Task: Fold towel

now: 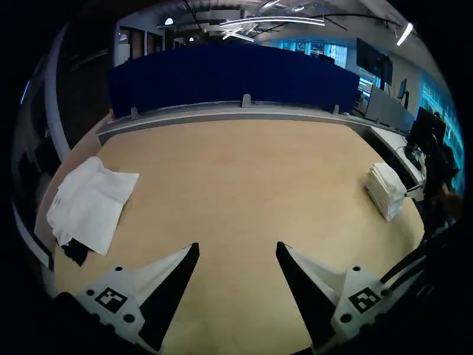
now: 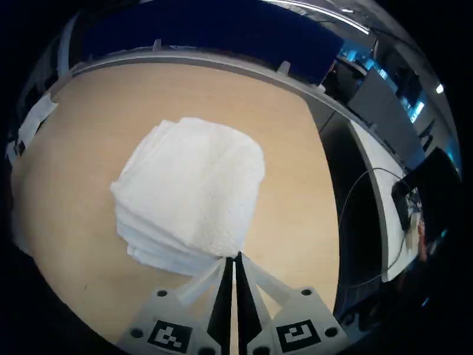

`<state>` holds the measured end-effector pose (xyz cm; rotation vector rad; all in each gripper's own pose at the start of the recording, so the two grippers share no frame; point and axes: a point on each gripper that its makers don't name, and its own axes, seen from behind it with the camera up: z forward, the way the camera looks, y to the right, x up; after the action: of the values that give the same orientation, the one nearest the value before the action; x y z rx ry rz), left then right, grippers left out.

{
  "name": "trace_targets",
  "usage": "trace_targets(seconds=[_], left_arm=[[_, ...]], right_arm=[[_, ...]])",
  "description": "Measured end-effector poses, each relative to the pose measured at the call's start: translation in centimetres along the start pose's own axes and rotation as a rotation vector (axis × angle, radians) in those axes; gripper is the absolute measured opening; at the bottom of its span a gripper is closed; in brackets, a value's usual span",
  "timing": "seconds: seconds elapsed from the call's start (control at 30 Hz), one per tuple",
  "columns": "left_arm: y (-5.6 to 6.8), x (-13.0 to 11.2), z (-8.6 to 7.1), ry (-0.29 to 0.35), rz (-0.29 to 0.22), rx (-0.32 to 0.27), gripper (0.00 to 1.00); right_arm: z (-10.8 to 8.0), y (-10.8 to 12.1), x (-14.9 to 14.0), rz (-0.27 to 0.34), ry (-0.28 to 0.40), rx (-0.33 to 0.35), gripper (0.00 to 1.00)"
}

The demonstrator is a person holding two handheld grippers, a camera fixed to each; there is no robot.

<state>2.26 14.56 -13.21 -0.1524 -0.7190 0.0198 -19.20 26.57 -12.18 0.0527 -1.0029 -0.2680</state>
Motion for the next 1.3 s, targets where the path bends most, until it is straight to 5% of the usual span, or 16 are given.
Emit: trace_targets(seconds=[0.2,0.37,0.63,1.0,1.3], left_arm=[[-0.1,0.0,-0.3,0.003,-0.006,0.000,0.97],[-0.1,0.0,-0.5,0.006,-0.008,-0.003,0.97],[0.0,0.2,-0.6,0.012,-0.006,-0.011,0.97],[-0.5,0.5,-0.6,0.023,-0.010,-0.009,0.97],[-1.0,0.9,-0.6,0.037,-0.012,-0.008,0.97]], right_arm=[[-1.0,0.4,0.1,0.017,0.012,-0.023,0.22],[-2.0,0.9,0.3,0.036,0.037,-0.045,0.57],[-2.6,1.2,0.6,0.030,0.050,-0.068,0.93],[-3.3,0.4,2.8,0.037,0.105,-0.076,0.97],[-6.3,-1.1,9.7,0.100,0.326,-0.086,0.97]])
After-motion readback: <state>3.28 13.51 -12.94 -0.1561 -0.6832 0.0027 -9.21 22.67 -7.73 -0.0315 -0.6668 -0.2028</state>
